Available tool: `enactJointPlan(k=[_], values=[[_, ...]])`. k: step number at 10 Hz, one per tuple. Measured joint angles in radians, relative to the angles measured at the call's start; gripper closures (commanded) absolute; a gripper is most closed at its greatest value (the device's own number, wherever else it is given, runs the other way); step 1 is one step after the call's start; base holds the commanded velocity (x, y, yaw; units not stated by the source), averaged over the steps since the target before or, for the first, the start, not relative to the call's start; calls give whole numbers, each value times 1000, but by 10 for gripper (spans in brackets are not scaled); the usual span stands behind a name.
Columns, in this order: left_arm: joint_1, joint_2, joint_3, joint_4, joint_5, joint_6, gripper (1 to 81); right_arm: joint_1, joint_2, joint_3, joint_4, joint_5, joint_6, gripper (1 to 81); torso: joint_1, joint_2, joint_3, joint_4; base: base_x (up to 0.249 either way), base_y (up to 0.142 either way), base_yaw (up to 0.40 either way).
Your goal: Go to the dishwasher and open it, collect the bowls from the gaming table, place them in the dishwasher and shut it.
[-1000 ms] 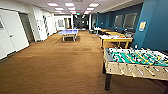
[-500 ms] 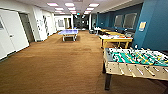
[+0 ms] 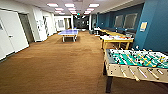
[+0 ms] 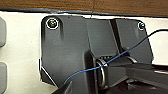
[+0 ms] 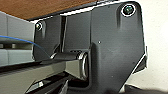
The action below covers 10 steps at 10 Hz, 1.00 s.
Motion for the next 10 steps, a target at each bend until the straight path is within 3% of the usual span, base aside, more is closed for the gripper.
enactJointPlan(k=[3, 10], values=[[5, 0, 0, 0, 1, 0, 10, -7, -52, 89, 0, -32, 0, 10, 0, 0, 0, 0, 137, 0, 0], [3, 0, 0, 0, 1, 0, 10, -16, -30, 22, 0, -40, 0, 10, 0, 0, 0, 0, 148, 0, 0]])
